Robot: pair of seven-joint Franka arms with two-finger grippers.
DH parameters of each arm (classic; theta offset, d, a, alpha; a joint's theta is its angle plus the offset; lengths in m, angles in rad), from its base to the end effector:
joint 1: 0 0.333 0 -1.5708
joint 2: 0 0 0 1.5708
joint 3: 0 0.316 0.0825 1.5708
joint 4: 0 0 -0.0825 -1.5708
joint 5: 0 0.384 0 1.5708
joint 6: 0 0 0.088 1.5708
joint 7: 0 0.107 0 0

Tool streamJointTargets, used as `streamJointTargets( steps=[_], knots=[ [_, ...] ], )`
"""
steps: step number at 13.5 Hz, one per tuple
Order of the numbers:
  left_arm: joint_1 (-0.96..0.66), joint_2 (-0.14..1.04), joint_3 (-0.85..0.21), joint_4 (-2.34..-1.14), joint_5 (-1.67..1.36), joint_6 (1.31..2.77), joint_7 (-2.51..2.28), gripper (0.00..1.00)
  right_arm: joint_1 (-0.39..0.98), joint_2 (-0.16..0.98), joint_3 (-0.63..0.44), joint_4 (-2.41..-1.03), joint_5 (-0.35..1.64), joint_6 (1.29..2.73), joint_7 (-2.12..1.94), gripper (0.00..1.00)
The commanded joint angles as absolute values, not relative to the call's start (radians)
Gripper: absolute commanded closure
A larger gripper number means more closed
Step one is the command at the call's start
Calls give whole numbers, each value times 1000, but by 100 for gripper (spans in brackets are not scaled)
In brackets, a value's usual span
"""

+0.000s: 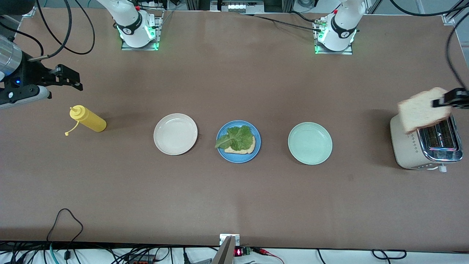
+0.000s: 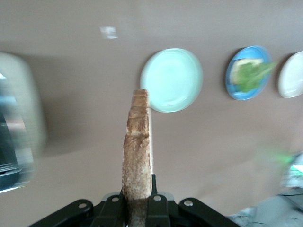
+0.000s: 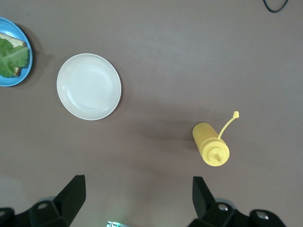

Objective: Make sandwich in blue plate with both arms
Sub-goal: 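Carry the bread onto the lettuce on the blue plate with the left gripper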

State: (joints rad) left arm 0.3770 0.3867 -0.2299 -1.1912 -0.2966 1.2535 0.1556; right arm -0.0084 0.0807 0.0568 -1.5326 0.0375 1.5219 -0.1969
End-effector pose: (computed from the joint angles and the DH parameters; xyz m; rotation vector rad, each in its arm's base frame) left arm 0.6221 0.0840 0.5587 2.6964 -0.0731 -0.3400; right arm 0.5719 0.0306 0.5930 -3.0666 -0.3782 0.1359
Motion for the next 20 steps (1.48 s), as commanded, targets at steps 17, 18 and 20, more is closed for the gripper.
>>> streamJointTargets(
  steps=[17,18,20],
  knots=[
    [31,698,-712,-1654,-483,2445,-244,99,-20,90,32,-1534,26,1465,-169,0],
    [31,706,-713,-1654,-483,2445,-244,99,-20,89,32,-1534,26,1465,-167,0],
    [31,724,-713,-1654,-485,2445,-223,99,-20,89,32,-1534,28,1459,-167,0]
  ],
)
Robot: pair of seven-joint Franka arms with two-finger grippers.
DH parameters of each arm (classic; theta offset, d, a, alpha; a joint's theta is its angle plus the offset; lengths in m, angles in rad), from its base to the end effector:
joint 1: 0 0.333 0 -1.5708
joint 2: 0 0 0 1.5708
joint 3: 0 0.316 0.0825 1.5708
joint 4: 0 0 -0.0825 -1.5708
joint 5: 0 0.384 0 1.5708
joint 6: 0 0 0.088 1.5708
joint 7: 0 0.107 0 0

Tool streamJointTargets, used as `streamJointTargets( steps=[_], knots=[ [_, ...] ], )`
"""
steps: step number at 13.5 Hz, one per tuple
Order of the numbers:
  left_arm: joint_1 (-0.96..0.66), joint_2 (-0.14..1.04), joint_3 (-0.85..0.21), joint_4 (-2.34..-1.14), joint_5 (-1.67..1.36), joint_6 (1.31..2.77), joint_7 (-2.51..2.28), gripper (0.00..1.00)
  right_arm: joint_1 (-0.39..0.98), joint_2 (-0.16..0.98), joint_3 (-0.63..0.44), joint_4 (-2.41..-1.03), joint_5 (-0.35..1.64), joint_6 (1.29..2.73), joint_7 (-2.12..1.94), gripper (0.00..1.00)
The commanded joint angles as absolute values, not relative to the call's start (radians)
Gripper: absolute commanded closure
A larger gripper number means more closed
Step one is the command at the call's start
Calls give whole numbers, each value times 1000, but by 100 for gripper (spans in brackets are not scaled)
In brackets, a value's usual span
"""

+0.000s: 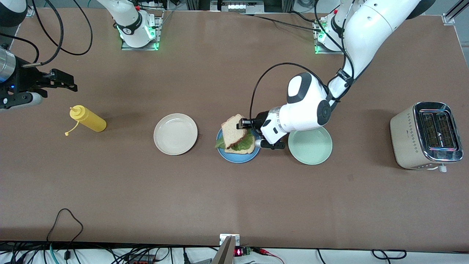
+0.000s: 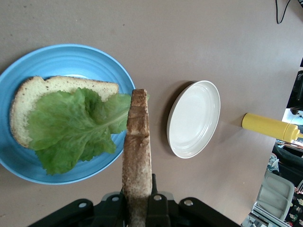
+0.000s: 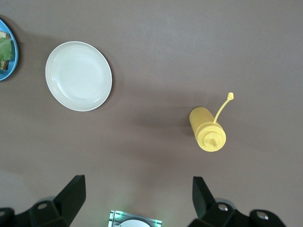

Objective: Make sandwich in blue plate with both arms
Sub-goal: 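Carry the bread onto the lettuce on the blue plate with the left gripper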

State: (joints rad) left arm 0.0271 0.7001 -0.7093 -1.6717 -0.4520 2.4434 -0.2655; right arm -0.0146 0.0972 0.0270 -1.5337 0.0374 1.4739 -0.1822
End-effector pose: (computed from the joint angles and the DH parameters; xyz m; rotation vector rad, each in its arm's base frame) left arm 0.5864 -0.3824 0.2980 2.3920 0.1054 -0.2264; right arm 0.5711 0.0107 0.5795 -3.0647 -0.3003 0.2361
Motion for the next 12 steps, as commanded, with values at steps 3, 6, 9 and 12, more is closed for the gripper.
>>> streamJointTargets(
  steps=[3,6,9,12],
  knots=[
    [35,764,-712,-1644,-485,2450,-206,99,-18,89,32,-1532,28,1460,-167,0],
    [29,799,-712,-1644,-483,2503,-201,98,-20,92,32,-1532,29,1465,-167,0],
    [40,824,-712,-1643,-485,2503,-152,92,-18,94,32,-1532,29,1466,-167,0],
    [61,865,-703,-1640,-483,2503,-63,61,-20,94,32,-1532,29,1470,-167,0]
  ],
)
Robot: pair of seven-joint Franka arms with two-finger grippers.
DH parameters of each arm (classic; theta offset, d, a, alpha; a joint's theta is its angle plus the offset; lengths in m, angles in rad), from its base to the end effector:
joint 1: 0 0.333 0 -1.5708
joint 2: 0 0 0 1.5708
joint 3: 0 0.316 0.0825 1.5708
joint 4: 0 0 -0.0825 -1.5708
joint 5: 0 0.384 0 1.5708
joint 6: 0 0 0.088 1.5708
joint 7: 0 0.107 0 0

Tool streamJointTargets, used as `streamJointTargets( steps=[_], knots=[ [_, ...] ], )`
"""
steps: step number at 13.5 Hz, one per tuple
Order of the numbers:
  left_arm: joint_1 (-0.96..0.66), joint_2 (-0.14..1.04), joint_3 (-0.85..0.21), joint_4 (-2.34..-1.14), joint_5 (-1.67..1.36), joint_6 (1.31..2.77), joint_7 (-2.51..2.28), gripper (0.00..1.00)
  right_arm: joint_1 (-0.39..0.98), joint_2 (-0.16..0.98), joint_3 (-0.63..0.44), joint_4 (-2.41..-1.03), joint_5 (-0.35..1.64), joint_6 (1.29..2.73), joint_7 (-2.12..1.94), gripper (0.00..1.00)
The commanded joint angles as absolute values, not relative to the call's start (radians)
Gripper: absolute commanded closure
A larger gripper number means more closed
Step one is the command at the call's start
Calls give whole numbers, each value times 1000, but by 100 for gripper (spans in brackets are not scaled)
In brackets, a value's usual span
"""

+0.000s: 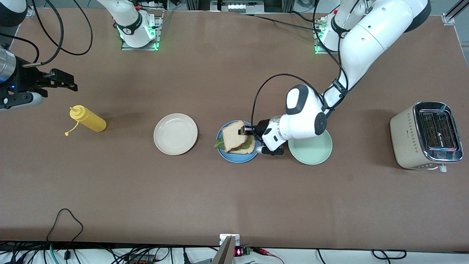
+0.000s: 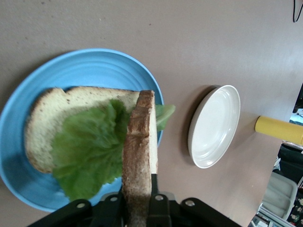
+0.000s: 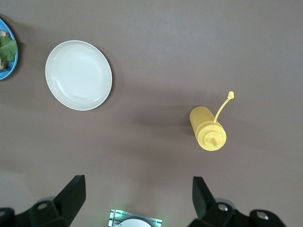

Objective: Make sandwich in blue plate with both arms
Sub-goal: 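Carry the bread onto the lettuce on the blue plate with the left gripper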

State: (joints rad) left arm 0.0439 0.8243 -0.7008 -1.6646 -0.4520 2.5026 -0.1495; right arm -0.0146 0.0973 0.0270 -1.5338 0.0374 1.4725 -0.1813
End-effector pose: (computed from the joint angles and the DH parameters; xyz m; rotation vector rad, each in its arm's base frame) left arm 0.5958 -0.3658 0.2301 2.3719 0.0820 -0.2307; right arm 0.5710 0.0107 0.5793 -3.0646 -0.2990 0.2385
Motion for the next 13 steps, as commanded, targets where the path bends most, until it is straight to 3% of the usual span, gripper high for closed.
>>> streamJointTargets(
  steps=[1,4,9,13],
  knots=[
    [72,871,-703,-1640,-485,2503,-40,39,-20,94,32,-1532,31,1470,-167,0],
    [86,890,-696,-1637,-482,2513,3,0,-20,94,32,-1532,31,1470,-167,0],
    [109,856,-696,-1626,-471,2523,2,0,-20,94,32,-1532,31,1470,-167,0],
    [109,689,-654,-1661,-466,2462,-29,0,-20,94,32,-1532,31,1470,-166,0]
  ],
)
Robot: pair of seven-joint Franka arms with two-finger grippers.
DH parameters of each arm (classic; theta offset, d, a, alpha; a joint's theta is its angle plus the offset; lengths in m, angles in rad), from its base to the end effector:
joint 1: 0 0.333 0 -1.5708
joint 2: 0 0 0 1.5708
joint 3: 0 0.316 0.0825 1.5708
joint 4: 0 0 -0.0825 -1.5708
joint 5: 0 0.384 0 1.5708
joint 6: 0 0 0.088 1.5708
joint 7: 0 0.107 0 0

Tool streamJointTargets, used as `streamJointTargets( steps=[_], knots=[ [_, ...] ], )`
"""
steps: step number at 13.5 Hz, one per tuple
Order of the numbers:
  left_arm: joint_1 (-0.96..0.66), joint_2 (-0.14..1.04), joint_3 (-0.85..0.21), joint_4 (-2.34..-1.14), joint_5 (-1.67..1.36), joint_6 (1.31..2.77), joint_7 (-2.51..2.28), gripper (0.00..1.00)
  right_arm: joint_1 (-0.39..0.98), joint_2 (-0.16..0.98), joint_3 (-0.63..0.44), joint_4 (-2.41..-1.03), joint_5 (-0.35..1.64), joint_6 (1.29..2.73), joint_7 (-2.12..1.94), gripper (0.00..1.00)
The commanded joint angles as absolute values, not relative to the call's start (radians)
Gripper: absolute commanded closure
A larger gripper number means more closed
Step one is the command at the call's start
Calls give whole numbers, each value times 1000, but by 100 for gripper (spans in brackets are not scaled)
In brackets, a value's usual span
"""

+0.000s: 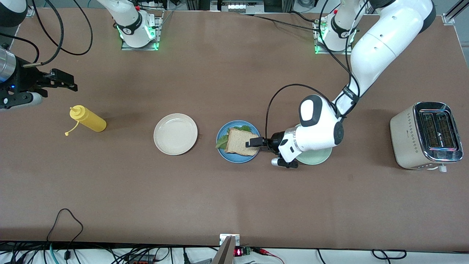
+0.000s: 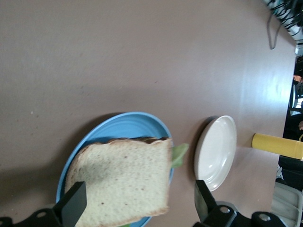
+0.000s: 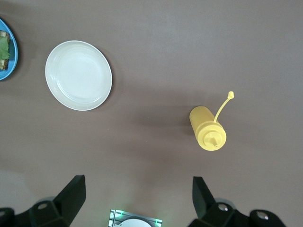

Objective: Make sandwich in blue plate with both arms

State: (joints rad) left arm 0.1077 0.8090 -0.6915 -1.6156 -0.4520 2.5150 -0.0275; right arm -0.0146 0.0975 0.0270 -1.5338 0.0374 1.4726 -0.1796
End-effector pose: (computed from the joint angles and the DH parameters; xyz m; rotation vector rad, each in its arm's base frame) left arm 0.6399 -0.3181 0.2564 2.3585 0.0269 -0.0483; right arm 0.5710 0.0107 0.5791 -3.0649 -0.2964 0.2388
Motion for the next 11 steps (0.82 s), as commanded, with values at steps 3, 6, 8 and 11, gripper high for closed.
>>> streamJointTargets(
  steps=[3,6,8,11],
  knots=[
    [109,568,-540,-1652,-325,2292,-31,0,-18,94,32,-1532,34,1468,-167,0],
    [112,499,-467,-1651,-171,2221,-32,0,-18,94,32,-1532,34,1468,-167,0],
    [110,453,-382,-1631,-150,2160,-52,0,-18,94,32,-1532,32,1471,-167,0],
    [56,353,-179,-1620,-124,2093,-48,0,-17,94,32,-1531,32,1473,-170,0]
  ],
)
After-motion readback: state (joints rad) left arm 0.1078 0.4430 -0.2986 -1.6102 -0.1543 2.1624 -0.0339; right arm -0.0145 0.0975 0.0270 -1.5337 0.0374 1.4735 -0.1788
